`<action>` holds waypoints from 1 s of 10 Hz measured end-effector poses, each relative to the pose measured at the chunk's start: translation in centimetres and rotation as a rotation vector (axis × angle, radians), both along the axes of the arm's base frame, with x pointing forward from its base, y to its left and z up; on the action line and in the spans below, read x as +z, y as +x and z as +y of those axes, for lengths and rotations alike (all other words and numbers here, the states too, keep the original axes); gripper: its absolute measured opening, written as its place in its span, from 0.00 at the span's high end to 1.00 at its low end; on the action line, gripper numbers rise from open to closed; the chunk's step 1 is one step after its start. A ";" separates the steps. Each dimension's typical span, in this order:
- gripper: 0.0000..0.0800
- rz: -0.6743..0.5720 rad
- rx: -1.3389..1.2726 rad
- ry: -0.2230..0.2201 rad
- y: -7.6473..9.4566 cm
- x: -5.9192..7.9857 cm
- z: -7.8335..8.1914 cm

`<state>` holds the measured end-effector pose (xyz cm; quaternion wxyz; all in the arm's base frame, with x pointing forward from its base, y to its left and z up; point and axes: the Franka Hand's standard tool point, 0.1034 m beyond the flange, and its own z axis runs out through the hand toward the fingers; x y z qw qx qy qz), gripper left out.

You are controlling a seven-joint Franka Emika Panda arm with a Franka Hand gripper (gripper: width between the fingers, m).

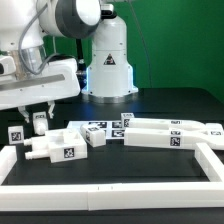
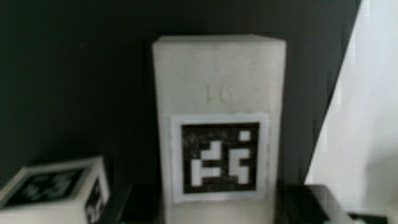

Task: Assemble chair

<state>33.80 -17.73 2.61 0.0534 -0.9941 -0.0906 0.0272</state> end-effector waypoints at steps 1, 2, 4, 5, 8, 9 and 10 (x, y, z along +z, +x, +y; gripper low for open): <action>0.65 0.009 0.003 0.001 -0.2 -0.6 0.1; 0.65 0.006 0.004 -0.004 -0.2 -0.6 0.1; 0.64 0.007 0.004 -0.003 -0.2 -0.7 0.1; 0.42 0.009 0.009 0.001 -0.1 -0.5 0.1; 0.20 -0.003 0.013 0.014 3.2 2.9 1.5; 0.19 0.003 0.022 0.010 5.1 4.0 2.1; 0.19 -0.001 0.041 0.007 6.9 4.5 2.4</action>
Offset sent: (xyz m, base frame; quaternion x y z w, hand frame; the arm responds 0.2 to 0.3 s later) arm 0.0000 0.0000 0.0000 0.0000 0.0000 0.0000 1.0000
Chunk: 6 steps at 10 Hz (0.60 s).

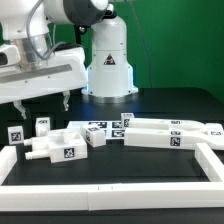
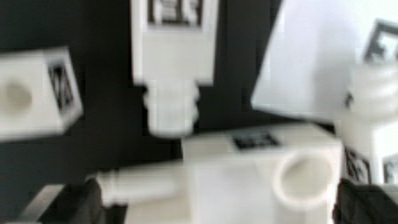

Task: Assemble chair

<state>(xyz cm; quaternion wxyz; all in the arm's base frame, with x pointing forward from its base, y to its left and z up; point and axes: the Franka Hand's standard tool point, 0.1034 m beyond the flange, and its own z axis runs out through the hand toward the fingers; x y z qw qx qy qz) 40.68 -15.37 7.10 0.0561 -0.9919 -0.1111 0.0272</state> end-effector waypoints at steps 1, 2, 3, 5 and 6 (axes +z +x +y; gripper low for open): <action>0.19 -0.002 0.015 0.003 0.6 0.1 0.3; 0.19 0.002 0.012 0.004 0.4 0.0 0.2; 0.19 0.003 0.012 0.004 0.3 -0.1 0.3; 0.19 0.003 0.036 0.001 1.7 -1.0 -0.7; 0.19 -0.007 0.044 -0.006 3.4 -1.4 -0.9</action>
Offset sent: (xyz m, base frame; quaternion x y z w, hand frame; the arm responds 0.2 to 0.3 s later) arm 0.0000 0.0000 0.0000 0.0000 0.0000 0.0000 1.0000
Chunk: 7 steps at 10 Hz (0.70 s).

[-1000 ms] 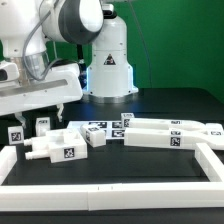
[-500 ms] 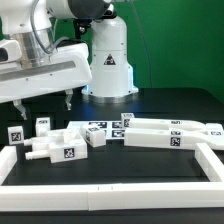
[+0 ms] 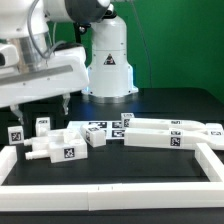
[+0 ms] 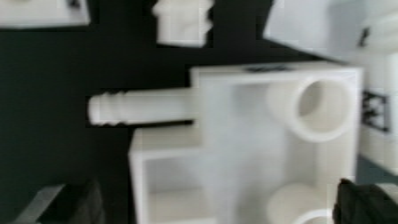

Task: Assemble chair

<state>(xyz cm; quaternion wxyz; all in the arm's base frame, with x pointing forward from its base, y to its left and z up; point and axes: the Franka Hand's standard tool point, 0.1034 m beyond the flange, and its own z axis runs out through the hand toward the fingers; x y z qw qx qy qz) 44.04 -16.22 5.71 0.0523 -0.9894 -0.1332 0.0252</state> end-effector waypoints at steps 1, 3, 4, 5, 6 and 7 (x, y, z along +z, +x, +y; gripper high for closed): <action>0.19 -0.014 0.016 -0.005 0.8 0.0 0.1; 0.19 -0.009 0.014 -0.004 0.5 -0.1 0.1; 0.19 -0.011 0.002 -0.003 0.2 -0.3 -0.2; 0.19 -0.011 -0.048 -0.001 -0.9 -0.9 -0.9; 0.19 -0.006 -0.083 0.001 -1.9 -1.5 -1.3; 0.19 -0.001 -0.092 0.000 -2.6 -2.3 -1.3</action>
Offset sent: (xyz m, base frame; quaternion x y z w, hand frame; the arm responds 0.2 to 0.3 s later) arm 0.0000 0.0000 0.0000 0.0000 0.0000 0.0000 1.0000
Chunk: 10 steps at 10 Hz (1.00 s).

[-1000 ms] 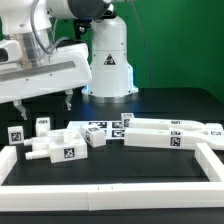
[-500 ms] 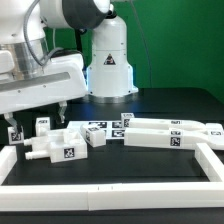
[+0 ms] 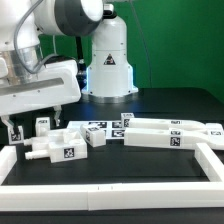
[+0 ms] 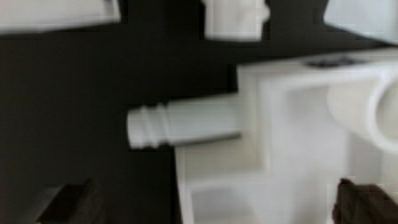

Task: Assemble chair

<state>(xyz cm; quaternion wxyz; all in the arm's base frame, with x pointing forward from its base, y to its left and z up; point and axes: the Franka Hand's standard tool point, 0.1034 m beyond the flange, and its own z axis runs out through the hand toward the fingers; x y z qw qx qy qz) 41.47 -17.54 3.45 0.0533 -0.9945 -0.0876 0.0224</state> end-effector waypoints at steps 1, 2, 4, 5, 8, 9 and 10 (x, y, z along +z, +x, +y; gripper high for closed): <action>0.19 0.002 0.000 -0.005 -0.4 -0.7 0.0; 0.19 0.005 0.003 -0.008 -0.6 -1.2 0.0; 0.19 0.003 0.009 -0.019 -0.7 -2.3 0.2; 0.19 0.004 0.009 -0.019 -0.7 -2.3 0.2; 0.41 0.004 0.009 -0.019 -0.7 -2.3 0.2; 0.41 0.005 0.012 -0.019 -0.6 -2.3 0.3; 0.41 0.002 0.015 -0.019 -0.3 -2.2 0.4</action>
Offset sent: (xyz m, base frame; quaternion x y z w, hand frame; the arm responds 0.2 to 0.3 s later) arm 0.0018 0.0076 -0.0166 -0.0116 0.0293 -0.0046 0.9995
